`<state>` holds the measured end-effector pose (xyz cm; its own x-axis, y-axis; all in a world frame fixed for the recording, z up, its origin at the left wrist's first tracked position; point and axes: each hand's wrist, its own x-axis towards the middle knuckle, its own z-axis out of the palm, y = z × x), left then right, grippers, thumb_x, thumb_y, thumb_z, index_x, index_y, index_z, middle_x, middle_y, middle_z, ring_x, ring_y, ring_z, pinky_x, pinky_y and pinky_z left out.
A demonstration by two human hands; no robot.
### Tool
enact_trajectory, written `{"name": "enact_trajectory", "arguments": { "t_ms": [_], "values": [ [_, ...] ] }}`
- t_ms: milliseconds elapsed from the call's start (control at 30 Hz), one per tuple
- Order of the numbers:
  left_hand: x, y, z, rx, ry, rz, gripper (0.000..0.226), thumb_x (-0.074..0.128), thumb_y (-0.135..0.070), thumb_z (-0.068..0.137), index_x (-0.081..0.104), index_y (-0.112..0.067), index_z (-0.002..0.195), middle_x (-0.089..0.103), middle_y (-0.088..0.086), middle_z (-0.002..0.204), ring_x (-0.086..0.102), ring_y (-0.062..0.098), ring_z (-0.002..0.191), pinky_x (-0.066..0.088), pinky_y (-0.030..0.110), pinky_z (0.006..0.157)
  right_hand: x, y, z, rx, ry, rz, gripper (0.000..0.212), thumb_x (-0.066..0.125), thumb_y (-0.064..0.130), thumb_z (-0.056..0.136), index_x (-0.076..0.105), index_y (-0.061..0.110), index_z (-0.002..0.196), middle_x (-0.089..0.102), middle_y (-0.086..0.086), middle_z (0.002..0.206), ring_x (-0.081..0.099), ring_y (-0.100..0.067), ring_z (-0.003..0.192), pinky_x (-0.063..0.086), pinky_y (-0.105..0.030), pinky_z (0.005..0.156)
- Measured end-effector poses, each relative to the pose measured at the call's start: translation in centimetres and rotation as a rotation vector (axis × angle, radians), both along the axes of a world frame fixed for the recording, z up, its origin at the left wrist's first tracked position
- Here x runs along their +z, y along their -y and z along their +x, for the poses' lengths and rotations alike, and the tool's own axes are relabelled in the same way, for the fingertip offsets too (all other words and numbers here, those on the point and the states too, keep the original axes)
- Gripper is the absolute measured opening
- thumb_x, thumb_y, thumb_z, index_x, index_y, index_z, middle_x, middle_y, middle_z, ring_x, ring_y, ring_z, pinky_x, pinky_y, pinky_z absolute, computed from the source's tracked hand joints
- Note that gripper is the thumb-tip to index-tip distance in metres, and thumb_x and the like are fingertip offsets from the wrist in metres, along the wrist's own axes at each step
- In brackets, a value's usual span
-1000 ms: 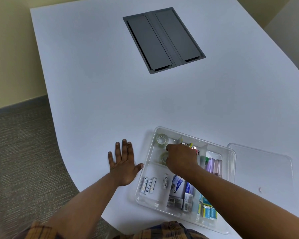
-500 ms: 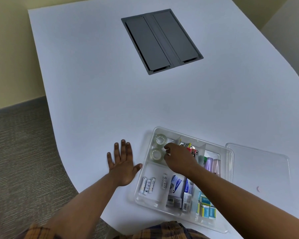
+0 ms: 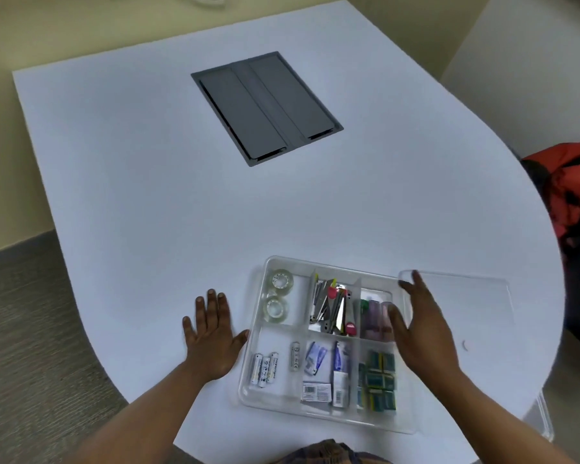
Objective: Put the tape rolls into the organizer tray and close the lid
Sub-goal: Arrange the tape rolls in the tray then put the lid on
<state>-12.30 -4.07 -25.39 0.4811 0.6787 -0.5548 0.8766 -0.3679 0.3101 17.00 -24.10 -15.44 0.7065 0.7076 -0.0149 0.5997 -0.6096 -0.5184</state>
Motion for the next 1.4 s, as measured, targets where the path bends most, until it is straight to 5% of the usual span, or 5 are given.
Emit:
{"name": "enact_trajectory", "arguments": {
  "t_ms": [200, 367, 767, 1167, 1400],
  "values": [
    [2.2, 0.6, -0.1, 0.172, 0.188, 0.063, 0.069, 0.037, -0.045, 0.097, 0.004, -0.017, 0.151, 0.003, 0.004, 0.162, -0.004, 0.022, 0.148, 0.01, 0.048, 0.118, -3.0, 7.3, 2.9, -0.221, -0.106, -0.184, 0.055, 0.051, 0.025, 0.097, 0.031, 0.012, 0.147, 0.014, -0.002, 0.161, 0.031, -0.029, 0.142, 0.037, -0.047, 0.107],
    [6.2, 2.8, 1.8, 0.201, 0.496, 0.349, 0.043, 0.05, -0.013, 0.094, 0.046, -0.01, 0.137, 0.023, 0.004, 0.157, 0.01, 0.021, 0.147, 0.029, 0.057, 0.109, -5.4, 9.8, 1.7, -0.085, -0.127, -0.58, 0.111, 0.061, 0.07, 0.075, 0.003, 0.013, 0.152, -0.001, -0.006, 0.163, 0.007, -0.029, 0.148, 0.026, -0.055, 0.111],
    [12.2, 9.0, 11.0, -0.22, 0.682, 0.151, 0.061, 0.052, -0.039, 0.093, 0.024, -0.032, 0.147, 0.011, -0.019, 0.155, -0.006, -0.005, 0.142, 0.005, 0.027, 0.115, -4.7, 8.6, 0.4, -0.118, -0.088, -0.648, 0.086, 0.059, 0.023, 0.086, 0.004, 0.006, 0.15, 0.003, -0.013, 0.161, 0.001, -0.035, 0.147, 0.025, -0.053, 0.113],
    [15.0, 7.7, 13.1, -0.181, 0.798, 0.106, 0.07, 0.064, -0.027, 0.088, 0.026, -0.025, 0.147, 0.012, -0.019, 0.154, 0.002, -0.003, 0.143, 0.012, 0.026, 0.118, 6.3, 7.0, 5.3, -0.202, 0.273, 0.094, 0.068, 0.052, -0.006, 0.086, 0.042, 0.029, 0.144, 0.065, -0.004, 0.126, 0.066, -0.031, 0.098, 0.049, -0.031, 0.081],
    [19.2, 1.6, 13.8, 0.041, 1.037, 0.2, 0.07, 0.063, -0.014, 0.089, 0.025, -0.027, 0.146, 0.021, -0.006, 0.158, 0.019, 0.005, 0.143, 0.02, 0.031, 0.116, 12.1, 2.1, 4.8, 0.234, 0.462, 0.343, 0.065, 0.059, -0.016, 0.077, 0.06, 0.026, 0.127, 0.065, 0.008, 0.123, 0.063, -0.012, 0.109, 0.041, -0.037, 0.107]
  ]
}}
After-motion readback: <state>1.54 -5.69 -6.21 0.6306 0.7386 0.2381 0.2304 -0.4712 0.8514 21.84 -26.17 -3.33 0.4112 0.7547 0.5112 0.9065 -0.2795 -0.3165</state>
